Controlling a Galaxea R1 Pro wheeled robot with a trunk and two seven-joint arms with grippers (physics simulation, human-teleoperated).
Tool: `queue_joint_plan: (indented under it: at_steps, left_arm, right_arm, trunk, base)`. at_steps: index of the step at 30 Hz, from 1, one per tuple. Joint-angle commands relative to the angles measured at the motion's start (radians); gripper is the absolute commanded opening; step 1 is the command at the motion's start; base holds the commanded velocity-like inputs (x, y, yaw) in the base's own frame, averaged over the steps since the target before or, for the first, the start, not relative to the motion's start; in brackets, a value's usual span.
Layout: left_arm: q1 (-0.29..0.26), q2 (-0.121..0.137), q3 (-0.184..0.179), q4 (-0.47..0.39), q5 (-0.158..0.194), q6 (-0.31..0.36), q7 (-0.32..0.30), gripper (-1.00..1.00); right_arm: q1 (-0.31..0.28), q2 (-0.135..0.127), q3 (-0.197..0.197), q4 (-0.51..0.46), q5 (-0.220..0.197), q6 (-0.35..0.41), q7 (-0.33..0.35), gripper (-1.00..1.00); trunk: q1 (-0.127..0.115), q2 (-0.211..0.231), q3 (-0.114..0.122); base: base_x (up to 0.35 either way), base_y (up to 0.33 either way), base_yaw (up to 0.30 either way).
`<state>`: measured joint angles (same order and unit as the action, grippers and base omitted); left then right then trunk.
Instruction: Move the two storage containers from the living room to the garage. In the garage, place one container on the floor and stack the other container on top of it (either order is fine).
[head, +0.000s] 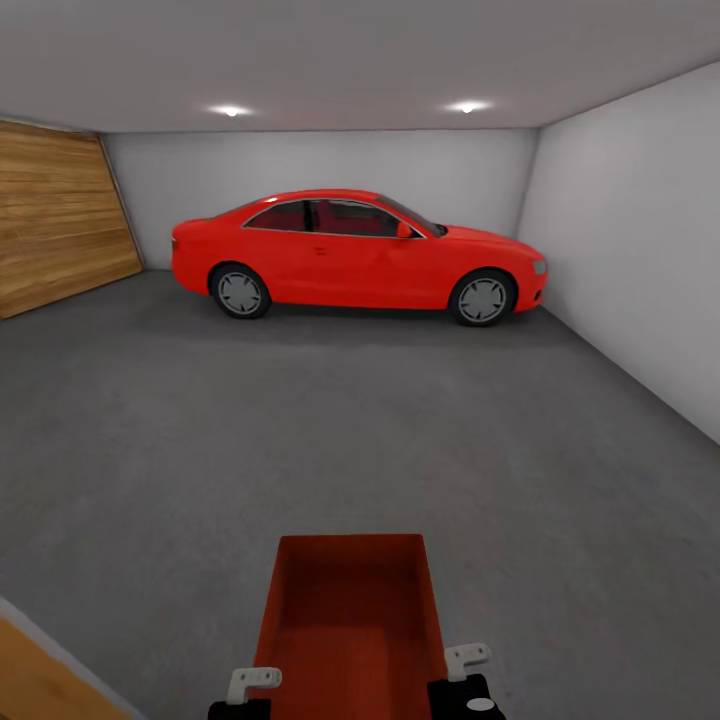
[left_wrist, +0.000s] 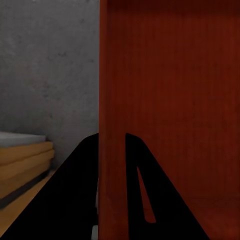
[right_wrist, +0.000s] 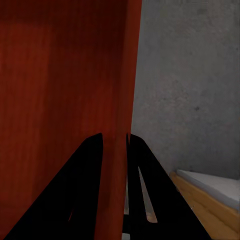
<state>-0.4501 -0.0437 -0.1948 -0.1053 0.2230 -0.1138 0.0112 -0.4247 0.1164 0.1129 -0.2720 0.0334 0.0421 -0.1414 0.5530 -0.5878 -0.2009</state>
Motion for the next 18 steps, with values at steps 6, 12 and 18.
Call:
queue_joint_plan:
  at_steps: [6, 12, 18]
  left_arm:
    - [-0.002, 0.015, -0.006, -0.002, 0.004, -0.029, 0.007, -1.0]
    - [-0.002, 0.015, -0.006, -0.002, 0.004, -0.029, 0.007, -1.0]
    - [-0.002, 0.015, -0.007, -0.002, 0.004, -0.029, 0.007, -1.0]
  right_arm:
    - [0.0, -0.027, 0.011, 0.004, -0.007, 0.004, -0.001, -1.0]
    - [0.0, -0.027, 0.012, 0.004, -0.007, 0.004, -0.001, -1.0]
    - [0.0, -0.027, 0.012, 0.004, -0.007, 0.004, -0.001, -1.0]
  trunk:
    - [0.001, -0.001, -0.002]
    - [0.001, -0.001, -0.002]
    - [0.001, -0.001, -0.002]
  base:
    - [0.164, 0.0, 0.0]
    - [0.164, 0.0, 0.0]
    - [0.164, -0.003, 0.0]
